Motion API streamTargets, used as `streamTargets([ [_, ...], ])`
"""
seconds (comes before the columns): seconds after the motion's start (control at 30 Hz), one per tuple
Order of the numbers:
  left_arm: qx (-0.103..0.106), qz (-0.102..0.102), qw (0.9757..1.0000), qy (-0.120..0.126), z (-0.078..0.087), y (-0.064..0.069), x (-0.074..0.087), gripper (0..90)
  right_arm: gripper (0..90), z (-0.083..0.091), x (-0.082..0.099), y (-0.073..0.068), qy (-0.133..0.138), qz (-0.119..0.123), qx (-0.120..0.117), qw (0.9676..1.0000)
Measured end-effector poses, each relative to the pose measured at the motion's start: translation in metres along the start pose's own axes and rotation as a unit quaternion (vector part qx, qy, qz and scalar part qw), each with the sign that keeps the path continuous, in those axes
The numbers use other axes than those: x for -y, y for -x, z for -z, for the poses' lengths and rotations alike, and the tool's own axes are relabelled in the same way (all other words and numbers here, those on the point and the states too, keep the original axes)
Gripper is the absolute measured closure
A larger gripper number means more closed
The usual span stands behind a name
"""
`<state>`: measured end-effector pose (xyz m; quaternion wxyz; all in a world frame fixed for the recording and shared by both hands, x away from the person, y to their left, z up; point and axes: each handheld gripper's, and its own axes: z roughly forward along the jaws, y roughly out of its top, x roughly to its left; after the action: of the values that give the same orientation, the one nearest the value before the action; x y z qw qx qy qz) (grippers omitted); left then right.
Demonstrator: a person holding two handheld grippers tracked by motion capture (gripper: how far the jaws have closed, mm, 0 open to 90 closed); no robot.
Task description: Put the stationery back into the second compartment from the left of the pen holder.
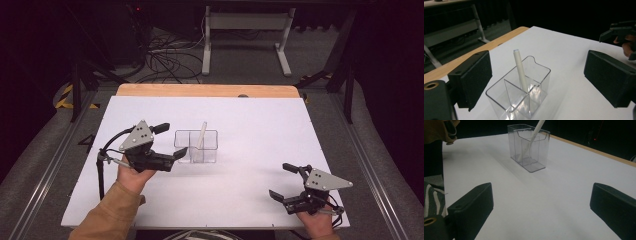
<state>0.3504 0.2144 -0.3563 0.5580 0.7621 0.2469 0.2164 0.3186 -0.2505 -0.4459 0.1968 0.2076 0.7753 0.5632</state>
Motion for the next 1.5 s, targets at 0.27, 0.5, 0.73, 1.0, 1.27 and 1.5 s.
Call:
streamTargets([
  [0.27, 0.003, 0.023, 0.9997, -0.011, 0.028, -0.009, 0.017, 4.9, 5.4, -0.001, 0.000, 0.000, -0.002, 0.000, -0.001, 1.0000],
  [0.5, -0.011, 0.024, 0.9995, -0.020, 0.048, -0.011, 0.038, 2.4, 5.4, -0.002, 0.000, 0.000, -0.002, -0.002, -0.002, 1.0000],
  [0.73, -0.021, 0.026, 0.9989, -0.032, 0.061, -0.015, 0.066, 1.7, 5.4, -0.002, 0.000, -0.001, -0.002, -0.002, -0.003, 1.0000],
  [1.0, -0.033, 0.038, 0.9982, -0.032, 0.076, -0.022, 0.101, 1.8, 5.3, -0.002, 0.001, 0.000, -0.005, -0.002, -0.003, 1.0000],
  [1.27, -0.046, 0.048, 0.9976, -0.018, 0.092, -0.024, 0.131, 1.8, 5.3, -0.002, 0.001, 0.000, -0.008, -0.004, -0.004, 1.0000],
  [1.5, -0.052, 0.064, 0.9958, -0.039, 0.092, -0.024, 0.143, 1.8, 5.3, -0.003, 0.003, 0.000, -0.012, -0.004, -0.004, 0.9999],
])
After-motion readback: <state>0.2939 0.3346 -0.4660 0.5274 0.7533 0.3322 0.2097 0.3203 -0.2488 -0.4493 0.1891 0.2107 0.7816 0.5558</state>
